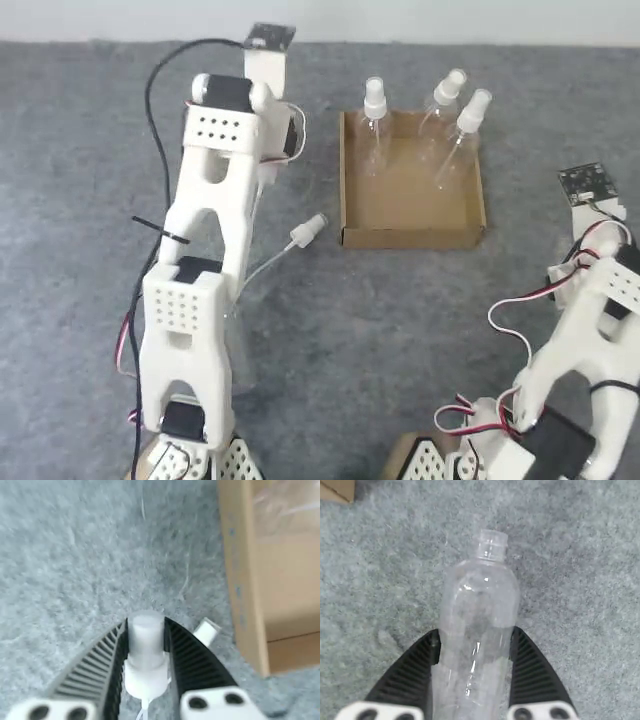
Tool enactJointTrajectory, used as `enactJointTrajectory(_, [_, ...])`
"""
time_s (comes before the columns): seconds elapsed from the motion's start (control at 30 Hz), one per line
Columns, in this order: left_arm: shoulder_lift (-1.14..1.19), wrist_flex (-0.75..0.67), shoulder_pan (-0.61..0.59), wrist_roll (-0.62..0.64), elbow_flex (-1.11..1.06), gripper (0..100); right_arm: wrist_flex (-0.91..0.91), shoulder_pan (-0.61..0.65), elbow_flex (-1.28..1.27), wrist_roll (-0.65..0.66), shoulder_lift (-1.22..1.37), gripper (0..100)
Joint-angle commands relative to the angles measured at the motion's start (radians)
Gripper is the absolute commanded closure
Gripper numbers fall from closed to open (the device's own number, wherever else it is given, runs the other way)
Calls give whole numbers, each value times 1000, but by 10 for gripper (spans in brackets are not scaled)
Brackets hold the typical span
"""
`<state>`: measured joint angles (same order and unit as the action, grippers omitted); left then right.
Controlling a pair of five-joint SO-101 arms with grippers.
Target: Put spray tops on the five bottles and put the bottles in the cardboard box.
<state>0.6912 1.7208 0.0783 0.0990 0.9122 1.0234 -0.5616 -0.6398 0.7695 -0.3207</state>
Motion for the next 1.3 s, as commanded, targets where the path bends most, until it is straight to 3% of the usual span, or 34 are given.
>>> enactJointTrajectory(0.0, [-157,34,-3,11,50,988,-16,-13,35,9,-5,988])
enactJointTrajectory(0.13, [-269,35,0,12,-19,988,-87,-13,37,5,30,987])
enactJointTrajectory(0.27, [-451,25,6,8,-248,988,-91,-13,110,5,159,987])
enactJointTrajectory(0.53, [-939,-167,-2,-58,-889,988,-90,-24,293,-40,374,985])
enactJointTrajectory(0.73, [-1255,-354,-2,-60,-1346,987,-90,-24,290,-40,421,854])
enactJointTrajectory(0.97, [-1482,-448,-68,-107,-1583,987,-87,-33,305,-48,418,749])
enactJointTrajectory(1.27, [-1517,-572,-58,-100,-1756,987,260,73,620,-89,449,662])
